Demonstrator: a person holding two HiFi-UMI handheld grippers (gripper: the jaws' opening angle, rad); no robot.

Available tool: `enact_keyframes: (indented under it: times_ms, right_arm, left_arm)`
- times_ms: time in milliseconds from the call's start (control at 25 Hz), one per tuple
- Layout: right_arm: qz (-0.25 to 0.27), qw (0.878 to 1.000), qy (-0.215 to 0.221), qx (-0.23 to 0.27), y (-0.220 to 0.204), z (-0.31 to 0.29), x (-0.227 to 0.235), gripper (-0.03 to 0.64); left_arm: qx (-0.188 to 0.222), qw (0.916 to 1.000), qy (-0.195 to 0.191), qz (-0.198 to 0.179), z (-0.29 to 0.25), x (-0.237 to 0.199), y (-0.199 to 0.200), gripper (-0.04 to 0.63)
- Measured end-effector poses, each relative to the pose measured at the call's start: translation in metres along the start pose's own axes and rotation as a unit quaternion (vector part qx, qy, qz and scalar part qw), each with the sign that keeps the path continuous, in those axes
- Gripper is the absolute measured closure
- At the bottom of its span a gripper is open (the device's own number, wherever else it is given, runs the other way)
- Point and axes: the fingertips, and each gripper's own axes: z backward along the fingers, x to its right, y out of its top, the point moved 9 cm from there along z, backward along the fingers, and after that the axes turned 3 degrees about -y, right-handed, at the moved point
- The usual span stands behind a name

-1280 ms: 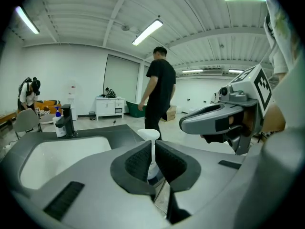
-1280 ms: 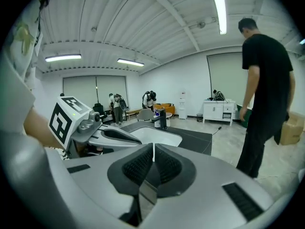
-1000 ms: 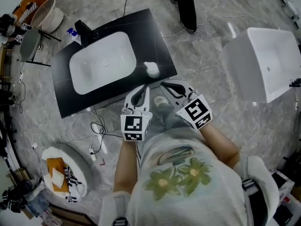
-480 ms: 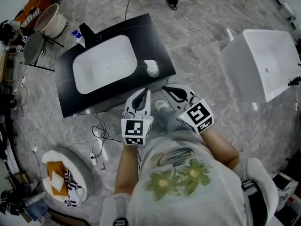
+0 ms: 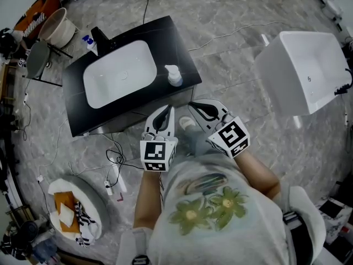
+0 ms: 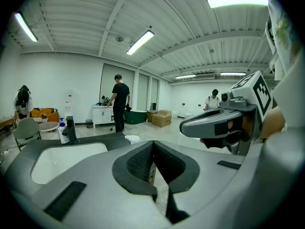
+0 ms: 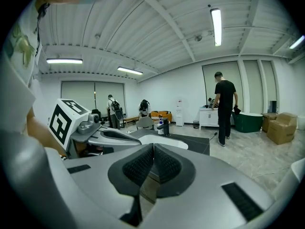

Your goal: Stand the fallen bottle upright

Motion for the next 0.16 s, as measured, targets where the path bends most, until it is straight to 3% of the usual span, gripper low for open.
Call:
enact_keyframes:
  times_ms: [160]
  right_arm:
    - [0.0, 1.0, -0.002, 0.002, -0.0032, 0.0116, -0.0091, 0.575]
  left_arm:
    - [-0.001, 1.0, -0.005, -0.001, 0.0097, 0.0096, -0.0041, 0.577]
